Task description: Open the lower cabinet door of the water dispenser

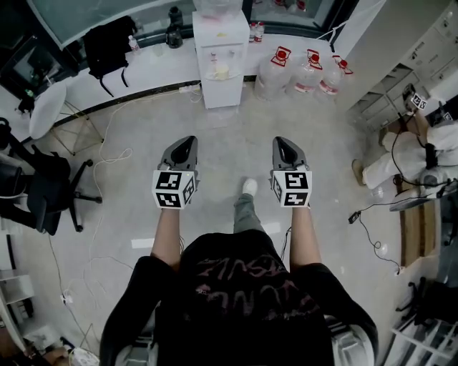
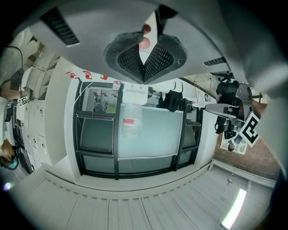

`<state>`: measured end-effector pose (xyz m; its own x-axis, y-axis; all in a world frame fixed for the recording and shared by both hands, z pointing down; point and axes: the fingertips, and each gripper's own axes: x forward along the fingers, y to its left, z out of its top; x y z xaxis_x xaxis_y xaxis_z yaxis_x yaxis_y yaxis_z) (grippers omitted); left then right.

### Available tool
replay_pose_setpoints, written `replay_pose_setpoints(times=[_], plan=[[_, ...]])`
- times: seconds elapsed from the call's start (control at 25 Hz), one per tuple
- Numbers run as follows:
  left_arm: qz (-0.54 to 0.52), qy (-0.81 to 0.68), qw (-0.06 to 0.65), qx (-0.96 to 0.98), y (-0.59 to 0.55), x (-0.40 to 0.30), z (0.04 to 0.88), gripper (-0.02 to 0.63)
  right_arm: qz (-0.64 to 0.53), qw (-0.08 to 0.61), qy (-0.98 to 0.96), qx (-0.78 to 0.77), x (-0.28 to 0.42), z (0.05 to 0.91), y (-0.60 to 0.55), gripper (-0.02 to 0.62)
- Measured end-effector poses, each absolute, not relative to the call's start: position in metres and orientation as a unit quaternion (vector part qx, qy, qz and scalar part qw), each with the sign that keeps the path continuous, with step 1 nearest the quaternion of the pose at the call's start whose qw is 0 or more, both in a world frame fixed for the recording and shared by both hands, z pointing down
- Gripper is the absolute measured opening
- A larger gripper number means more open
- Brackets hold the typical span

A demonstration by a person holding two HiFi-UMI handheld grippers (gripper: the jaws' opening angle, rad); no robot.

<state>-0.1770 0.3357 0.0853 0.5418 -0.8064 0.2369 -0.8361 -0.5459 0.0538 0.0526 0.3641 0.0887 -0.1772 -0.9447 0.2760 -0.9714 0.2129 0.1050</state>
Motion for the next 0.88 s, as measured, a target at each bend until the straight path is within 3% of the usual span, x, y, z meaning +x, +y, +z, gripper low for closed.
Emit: replay_pose_setpoints(times=[0.88], plan=[[0.151, -0.513, 0.132, 0.834, 0.089, -0.072, 0.135, 0.012, 0.095, 0.174, -0.801, 0.564, 0.165, 0.144, 0.089, 0.014]])
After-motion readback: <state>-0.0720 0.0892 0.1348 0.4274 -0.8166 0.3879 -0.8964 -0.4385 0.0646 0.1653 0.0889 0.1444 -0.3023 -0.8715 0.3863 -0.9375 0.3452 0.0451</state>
